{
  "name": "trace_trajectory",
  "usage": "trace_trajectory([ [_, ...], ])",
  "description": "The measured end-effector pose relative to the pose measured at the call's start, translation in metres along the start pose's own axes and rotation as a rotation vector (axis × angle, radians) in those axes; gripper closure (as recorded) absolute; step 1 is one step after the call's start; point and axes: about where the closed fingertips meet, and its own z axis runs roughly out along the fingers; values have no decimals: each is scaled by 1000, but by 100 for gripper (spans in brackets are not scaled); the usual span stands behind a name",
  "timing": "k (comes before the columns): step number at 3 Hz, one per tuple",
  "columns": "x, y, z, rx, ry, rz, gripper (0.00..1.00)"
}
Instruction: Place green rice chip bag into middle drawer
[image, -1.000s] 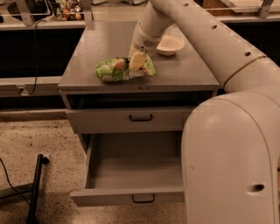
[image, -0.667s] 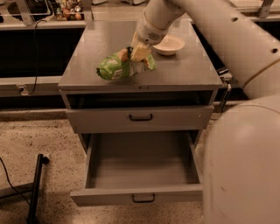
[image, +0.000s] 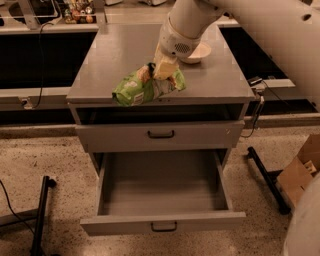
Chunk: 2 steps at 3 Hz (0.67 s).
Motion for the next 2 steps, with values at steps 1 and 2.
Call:
trace_trajectory([
  [1,0,0,0,0,0,0,100],
  [2,0,7,10,36,0,38,100],
])
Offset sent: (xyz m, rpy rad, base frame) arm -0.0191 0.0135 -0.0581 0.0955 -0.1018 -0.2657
